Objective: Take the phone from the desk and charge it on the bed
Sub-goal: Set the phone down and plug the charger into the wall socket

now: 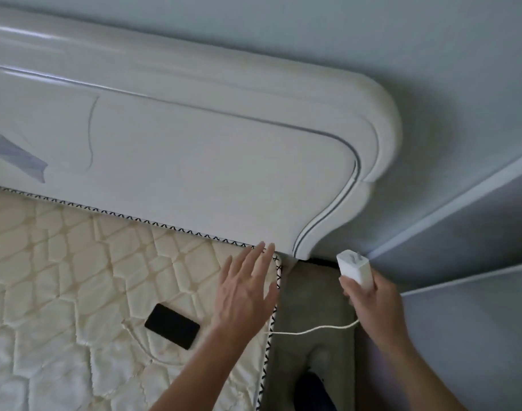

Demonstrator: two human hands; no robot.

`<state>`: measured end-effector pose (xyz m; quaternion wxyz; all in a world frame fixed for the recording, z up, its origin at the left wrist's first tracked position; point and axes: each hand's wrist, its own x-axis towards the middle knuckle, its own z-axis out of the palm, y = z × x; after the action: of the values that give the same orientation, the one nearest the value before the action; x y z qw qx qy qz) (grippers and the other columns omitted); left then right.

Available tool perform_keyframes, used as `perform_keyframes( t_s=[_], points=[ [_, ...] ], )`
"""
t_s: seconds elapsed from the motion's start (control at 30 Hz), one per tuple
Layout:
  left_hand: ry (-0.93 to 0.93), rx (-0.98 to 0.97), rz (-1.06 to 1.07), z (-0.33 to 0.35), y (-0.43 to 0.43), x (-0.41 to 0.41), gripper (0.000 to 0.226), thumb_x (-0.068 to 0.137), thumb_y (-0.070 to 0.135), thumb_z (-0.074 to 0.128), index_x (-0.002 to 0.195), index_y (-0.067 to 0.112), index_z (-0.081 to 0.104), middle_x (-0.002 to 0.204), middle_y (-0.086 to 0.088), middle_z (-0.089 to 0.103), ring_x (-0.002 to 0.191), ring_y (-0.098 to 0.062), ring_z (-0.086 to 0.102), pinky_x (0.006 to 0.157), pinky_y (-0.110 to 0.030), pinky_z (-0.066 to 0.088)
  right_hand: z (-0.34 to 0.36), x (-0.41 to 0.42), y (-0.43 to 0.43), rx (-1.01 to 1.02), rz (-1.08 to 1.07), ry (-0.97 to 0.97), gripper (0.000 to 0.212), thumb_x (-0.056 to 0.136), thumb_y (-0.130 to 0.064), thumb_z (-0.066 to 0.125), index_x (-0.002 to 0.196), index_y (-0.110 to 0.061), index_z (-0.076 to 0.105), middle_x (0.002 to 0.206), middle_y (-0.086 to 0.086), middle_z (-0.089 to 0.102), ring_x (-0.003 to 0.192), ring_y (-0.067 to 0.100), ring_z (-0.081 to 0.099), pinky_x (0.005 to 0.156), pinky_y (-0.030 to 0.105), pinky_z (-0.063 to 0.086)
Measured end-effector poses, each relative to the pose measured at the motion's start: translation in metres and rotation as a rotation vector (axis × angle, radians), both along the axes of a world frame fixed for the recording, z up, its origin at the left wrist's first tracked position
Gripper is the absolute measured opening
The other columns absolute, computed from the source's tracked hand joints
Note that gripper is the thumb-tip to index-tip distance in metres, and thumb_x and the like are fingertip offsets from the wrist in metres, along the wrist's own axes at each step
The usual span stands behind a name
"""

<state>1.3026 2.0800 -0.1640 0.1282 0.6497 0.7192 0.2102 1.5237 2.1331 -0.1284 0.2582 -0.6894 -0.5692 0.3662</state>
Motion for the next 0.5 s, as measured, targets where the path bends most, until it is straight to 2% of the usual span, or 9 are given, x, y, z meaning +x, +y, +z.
perform_keyframes(
  t_s=[0.13, 0.27, 0.33, 0.5],
  points=[
    [0.032, 0.035, -0.150, -0.006, 0.046, 0.041, 0.071, 0.084, 0.029, 0.065, 0.149, 0.022, 0.040, 0.155, -0.006, 0.042, 0.141, -0.029, 0.042, 0.109, -0.055, 0.041, -0.028, 0.042, 0.009, -0.040, -0.178, 0.032, 0.031, 0.069, -0.050, 0.061, 0.075, -0.019, 0.065, 0.067, 0.000, 0.070, 0.066, 0.025, 0.068, 0.065, 0.043, 0.056],
    [0.153, 0.062, -0.245, -0.027, 0.084, 0.071, 0.091, 0.080, 0.028, 0.071, 0.156, 0.026, 0.021, 0.166, -0.004, 0.018, 0.152, -0.026, 0.021, 0.116, -0.053, 0.033, -0.065, 0.066, 0.036, -0.073, -0.241, 0.046, 0.021, 0.082, -0.027, 0.070, 0.065, -0.016, 0.067, 0.060, -0.008, 0.071, 0.063, 0.020, 0.069, 0.065, 0.038, 0.054],
    [0.206, 0.084, -0.263, -0.044, 0.101, 0.081, 0.097, 0.078, 0.028, 0.072, 0.158, 0.024, 0.017, 0.167, -0.003, 0.011, 0.153, -0.024, 0.013, 0.118, -0.054, 0.030, -0.090, 0.076, 0.051, -0.077, -0.253, 0.058, 0.021, 0.084, -0.025, 0.069, 0.065, -0.016, 0.068, 0.061, -0.013, 0.071, 0.063, 0.018, 0.069, 0.065, 0.036, 0.052],
    [0.310, 0.157, -0.263, -0.081, 0.136, 0.098, 0.103, 0.078, 0.028, 0.071, 0.159, 0.020, 0.008, 0.167, -0.001, -0.003, 0.154, -0.020, 0.003, 0.121, -0.054, 0.021, -0.156, 0.089, 0.090, -0.117, -0.285, 0.122, 0.018, 0.084, -0.030, 0.067, 0.072, -0.017, 0.068, 0.066, -0.001, 0.073, 0.066, 0.022, 0.069, 0.072, 0.047, 0.056]
  ],
)
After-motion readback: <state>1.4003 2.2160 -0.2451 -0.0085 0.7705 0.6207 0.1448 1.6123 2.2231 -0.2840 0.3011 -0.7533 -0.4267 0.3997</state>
